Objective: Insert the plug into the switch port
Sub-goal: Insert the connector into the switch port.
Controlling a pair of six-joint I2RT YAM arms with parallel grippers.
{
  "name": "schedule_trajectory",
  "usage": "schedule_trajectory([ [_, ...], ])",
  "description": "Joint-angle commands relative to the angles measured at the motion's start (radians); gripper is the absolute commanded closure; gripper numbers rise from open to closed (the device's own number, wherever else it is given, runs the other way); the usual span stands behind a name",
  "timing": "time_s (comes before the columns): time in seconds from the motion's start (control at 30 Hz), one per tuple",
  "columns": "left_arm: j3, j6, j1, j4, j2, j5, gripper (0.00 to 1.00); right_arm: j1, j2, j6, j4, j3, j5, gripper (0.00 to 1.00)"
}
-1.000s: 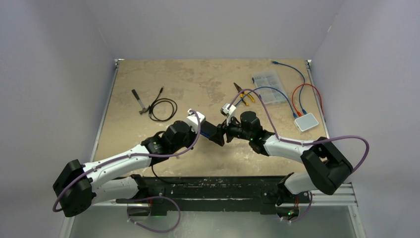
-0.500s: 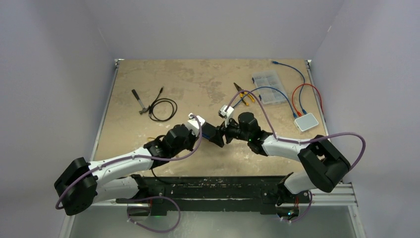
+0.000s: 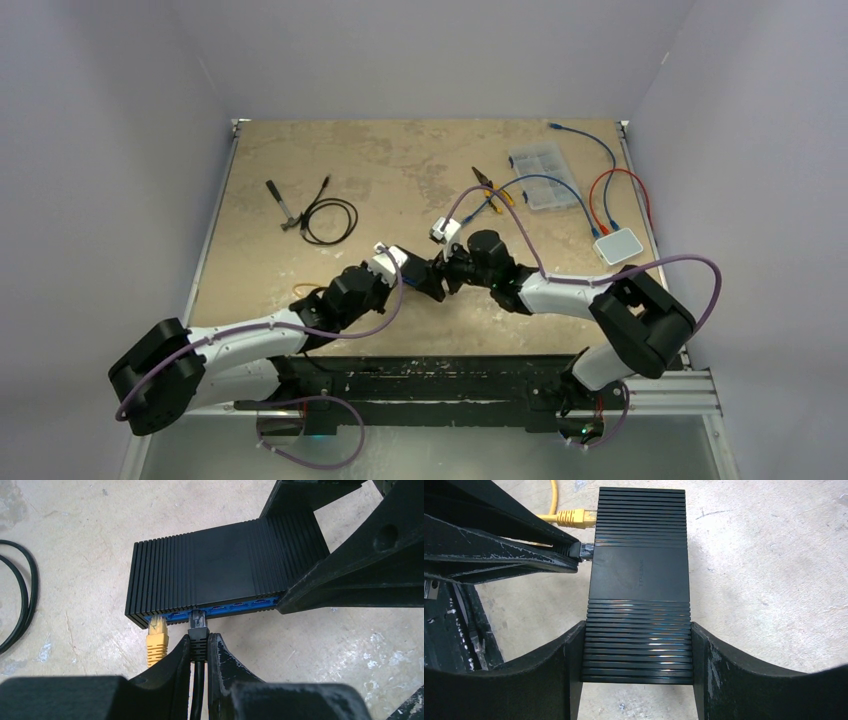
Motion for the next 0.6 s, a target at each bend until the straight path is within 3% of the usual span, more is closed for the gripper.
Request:
schedule_trajectory([
  [0.0, 0.021, 0.043, -0.004, 0.322, 0.022, 0.056, 1.0, 0.166, -0.02, 0.042, 0.15, 0.085, -0.379, 1.0],
  [0.3, -0.051, 0.012, -0.005, 0.466, 0.042, 0.074, 1.0, 0.203, -0.029, 0.09, 0.196, 0.096, -0.402, 1.0],
  [0.4, -0.049, -0.004, -0.004, 0.424, 0.008, 0.063, 1.0, 0.199, -0.037, 0.075, 0.098, 0.1, -0.264, 1.0],
  [0.57, -0.021, -0.034, -0.004, 0.239, -0.097, 0.024, 0.87, 0.154, -0.05, 0.079, -0.028, 0.107, 0.043, 1.0],
])
